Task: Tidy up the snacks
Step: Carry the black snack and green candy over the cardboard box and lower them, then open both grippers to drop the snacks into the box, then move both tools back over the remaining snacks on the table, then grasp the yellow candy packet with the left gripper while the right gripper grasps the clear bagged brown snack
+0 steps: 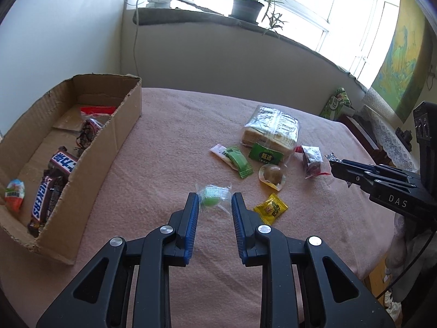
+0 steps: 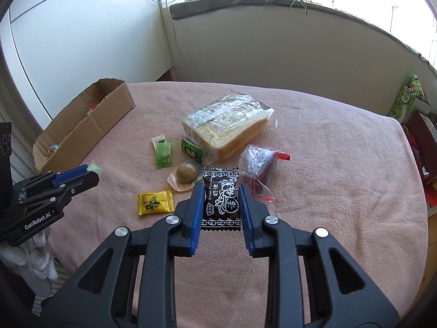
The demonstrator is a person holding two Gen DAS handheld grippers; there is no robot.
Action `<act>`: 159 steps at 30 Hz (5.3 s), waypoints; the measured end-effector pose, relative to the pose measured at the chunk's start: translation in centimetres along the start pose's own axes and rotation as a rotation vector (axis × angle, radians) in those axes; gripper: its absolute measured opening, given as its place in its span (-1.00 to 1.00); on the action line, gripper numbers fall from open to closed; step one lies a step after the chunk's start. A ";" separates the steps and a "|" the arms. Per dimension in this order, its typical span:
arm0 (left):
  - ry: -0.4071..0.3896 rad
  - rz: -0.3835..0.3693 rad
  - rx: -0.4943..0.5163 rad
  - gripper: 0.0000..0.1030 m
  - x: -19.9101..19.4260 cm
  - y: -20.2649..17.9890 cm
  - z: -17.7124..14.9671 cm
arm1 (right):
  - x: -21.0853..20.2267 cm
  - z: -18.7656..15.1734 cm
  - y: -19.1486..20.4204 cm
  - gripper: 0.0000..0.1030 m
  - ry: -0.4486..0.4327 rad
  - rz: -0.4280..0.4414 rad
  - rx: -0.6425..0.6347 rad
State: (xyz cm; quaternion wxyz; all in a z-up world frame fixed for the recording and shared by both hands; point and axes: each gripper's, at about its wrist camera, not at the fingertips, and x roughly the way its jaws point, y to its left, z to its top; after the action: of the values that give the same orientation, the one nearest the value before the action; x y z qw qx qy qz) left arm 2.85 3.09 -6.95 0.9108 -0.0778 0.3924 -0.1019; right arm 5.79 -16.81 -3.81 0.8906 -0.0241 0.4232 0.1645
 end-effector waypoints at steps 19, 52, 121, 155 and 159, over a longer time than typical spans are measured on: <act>-0.103 0.133 -0.088 -0.55 -4.2 6.7 1.4 | 1.8 6.0 8.7 -0.49 -0.062 0.135 -0.139; -0.145 0.257 -0.189 -0.55 -5.8 15.6 2.4 | 9.6 12.0 24.5 -0.49 -0.016 0.308 -0.334; -0.043 -0.005 0.016 0.05 -1.4 0.7 1.5 | -0.2 2.7 -1.6 0.61 -0.051 0.017 0.026; 0.194 -0.107 0.353 -0.43 7.1 -8.2 -0.5 | 8.3 2.5 -4.3 0.61 0.091 0.016 0.061; 0.186 -0.091 0.369 -0.48 6.9 -8.8 -1.2 | 8.7 2.4 -4.0 0.61 0.098 0.015 0.053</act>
State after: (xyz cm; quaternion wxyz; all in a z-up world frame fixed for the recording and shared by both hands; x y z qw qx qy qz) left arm 5.55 -7.24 -10.62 0.8638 0.0824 0.4456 -0.2200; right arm 13.95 -17.79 -9.23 0.8679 -0.0055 0.4708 0.1584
